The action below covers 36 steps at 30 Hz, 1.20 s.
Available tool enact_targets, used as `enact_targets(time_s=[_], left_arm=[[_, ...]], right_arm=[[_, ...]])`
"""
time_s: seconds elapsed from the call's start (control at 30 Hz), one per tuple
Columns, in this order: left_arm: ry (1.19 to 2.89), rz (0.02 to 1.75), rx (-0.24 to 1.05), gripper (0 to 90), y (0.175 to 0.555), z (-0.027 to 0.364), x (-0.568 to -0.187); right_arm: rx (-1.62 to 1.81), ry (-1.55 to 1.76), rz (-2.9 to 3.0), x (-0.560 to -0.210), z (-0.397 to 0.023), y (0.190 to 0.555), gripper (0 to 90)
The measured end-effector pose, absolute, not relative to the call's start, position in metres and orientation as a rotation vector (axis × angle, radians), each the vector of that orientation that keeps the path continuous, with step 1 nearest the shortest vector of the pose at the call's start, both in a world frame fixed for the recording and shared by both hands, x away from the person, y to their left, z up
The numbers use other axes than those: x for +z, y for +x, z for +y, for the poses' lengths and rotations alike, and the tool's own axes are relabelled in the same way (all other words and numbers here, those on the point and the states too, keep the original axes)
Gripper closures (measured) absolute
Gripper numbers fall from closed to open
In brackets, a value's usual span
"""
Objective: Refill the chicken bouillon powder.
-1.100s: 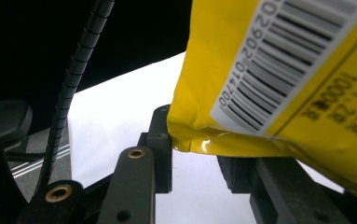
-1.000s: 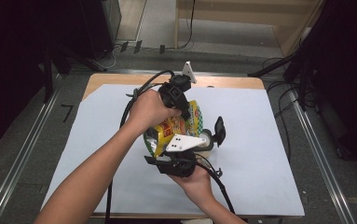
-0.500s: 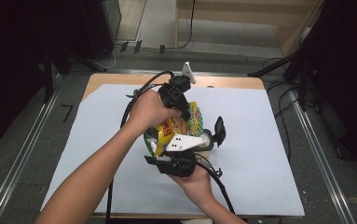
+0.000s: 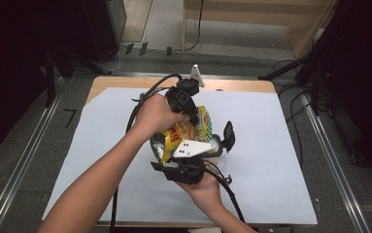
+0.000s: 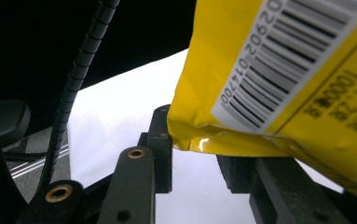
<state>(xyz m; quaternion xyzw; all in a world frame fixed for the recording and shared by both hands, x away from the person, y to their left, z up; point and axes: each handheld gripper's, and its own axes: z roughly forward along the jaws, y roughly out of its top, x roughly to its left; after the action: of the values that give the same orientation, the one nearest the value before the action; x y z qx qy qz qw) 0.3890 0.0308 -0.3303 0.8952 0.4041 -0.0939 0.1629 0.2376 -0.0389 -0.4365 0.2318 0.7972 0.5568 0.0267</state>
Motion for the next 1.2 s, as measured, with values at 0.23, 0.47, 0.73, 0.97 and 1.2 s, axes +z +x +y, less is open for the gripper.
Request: enact_targets(time_s=[0.23,0.47,0.73,0.97,1.2], left_arm=[[2.55,1.155,-0.275,84.5,0.3896,0.0315,-0.3303],[2.554,1.149,-0.267,84.2,0.3895,0.0294,-0.3308],[2.524,1.151,-0.292,84.5,0.3914,0.033,-0.3291],[2.542,1.152,-0.278,84.2,0.3908,0.0294,-0.33],[2.544,1.149,-0.27,84.1,0.3904,0.0289,-0.3293]], right_arm=[[1.723,0.712,2.46,-0.4362,-0.0389,0.2372,70.2],[1.722,0.717,2.457,-0.4363,-0.0399,0.2376,70.3],[1.717,0.712,2.454,-0.435,-0.0399,0.237,70.2],[1.723,0.726,2.458,-0.4348,-0.0402,0.2376,70.3],[1.727,0.725,2.453,-0.4351,-0.0403,0.2378,70.4]])
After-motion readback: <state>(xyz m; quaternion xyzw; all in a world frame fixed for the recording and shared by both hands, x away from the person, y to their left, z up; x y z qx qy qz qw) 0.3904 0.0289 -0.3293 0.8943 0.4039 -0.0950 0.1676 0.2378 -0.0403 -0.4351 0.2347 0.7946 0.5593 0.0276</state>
